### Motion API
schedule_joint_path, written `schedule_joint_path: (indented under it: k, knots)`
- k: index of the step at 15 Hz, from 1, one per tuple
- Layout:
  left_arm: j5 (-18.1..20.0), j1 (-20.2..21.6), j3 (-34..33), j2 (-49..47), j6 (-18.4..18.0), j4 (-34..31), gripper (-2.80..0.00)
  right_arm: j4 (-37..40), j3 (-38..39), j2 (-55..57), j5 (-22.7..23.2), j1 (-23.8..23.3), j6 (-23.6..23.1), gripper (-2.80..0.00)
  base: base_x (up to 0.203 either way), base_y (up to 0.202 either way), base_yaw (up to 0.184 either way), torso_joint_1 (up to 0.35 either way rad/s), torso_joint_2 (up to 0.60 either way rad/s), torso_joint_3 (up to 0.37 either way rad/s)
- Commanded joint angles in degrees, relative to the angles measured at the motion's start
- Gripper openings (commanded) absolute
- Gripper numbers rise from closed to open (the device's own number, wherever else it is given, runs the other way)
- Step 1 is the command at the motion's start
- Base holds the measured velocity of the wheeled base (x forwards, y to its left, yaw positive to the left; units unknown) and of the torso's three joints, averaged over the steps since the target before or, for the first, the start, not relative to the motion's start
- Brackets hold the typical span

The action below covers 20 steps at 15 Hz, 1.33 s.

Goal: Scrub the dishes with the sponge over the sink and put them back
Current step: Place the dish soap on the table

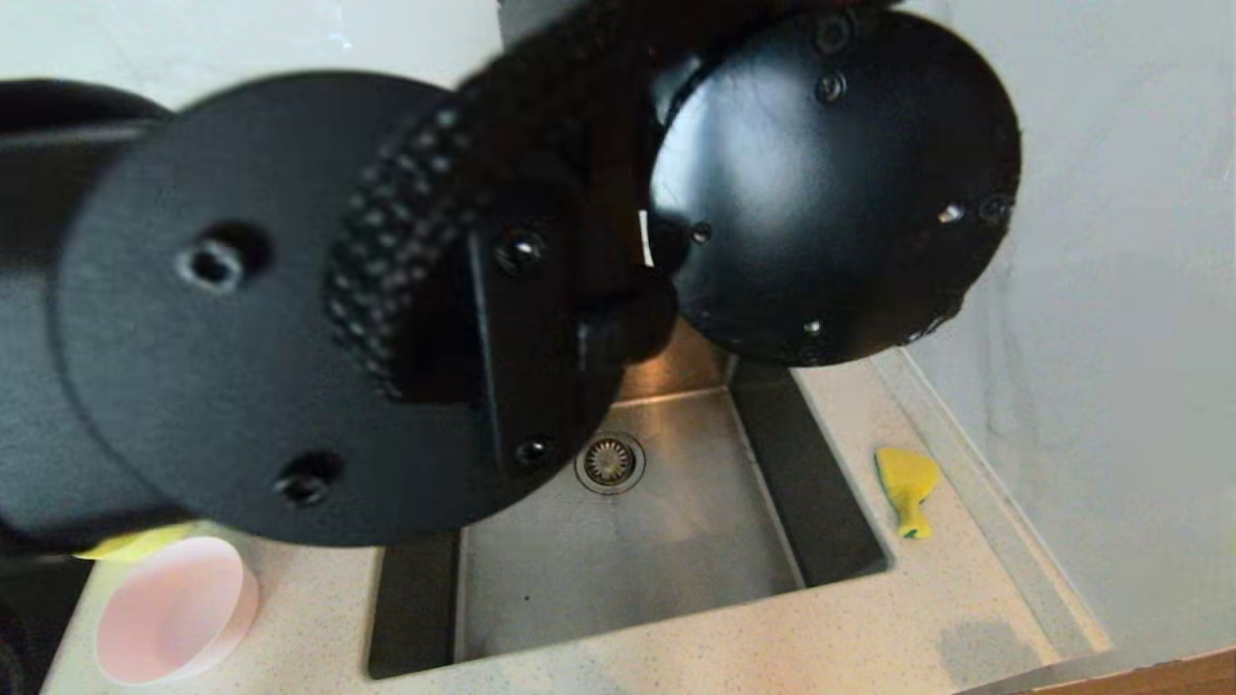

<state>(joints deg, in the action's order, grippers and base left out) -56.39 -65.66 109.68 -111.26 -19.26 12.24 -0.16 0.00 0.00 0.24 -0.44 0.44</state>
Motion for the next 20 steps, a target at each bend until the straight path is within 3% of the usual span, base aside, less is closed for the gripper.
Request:
schedule_joint_path:
  k: [1,6,13,20]
  knots:
    - [-0.3,0.4,0.0,2.8,-0.1,0.1,-2.8,0.0,0.0,0.1,0.0,0.0,0.0,-2.8,0.0,0.0,0.0,0.0,0.0,0.0]
    - [-0.6,2.1,0.0,6.5,0.1,0.5,-2.8,0.0,0.0,0.1,0.0,0.0,0.0,-2.8,0.0,0.0,0.0,0.0,0.0,0.0]
    - [-0.3,11.5,-0.3,13.0,-0.3,-3.6,-2.8,0.0,0.0,0.1,0.0,0.0,0.0,-2.8,0.0,0.0,0.0,0.0,0.0,0.0]
    - [-0.1,25.5,-1.2,17.2,0.2,-4.1,-2.8,0.0,0.0,0.1,0.0,0.0,0.0,-2.8,0.0,0.0,0.0,0.0,0.0,0.0]
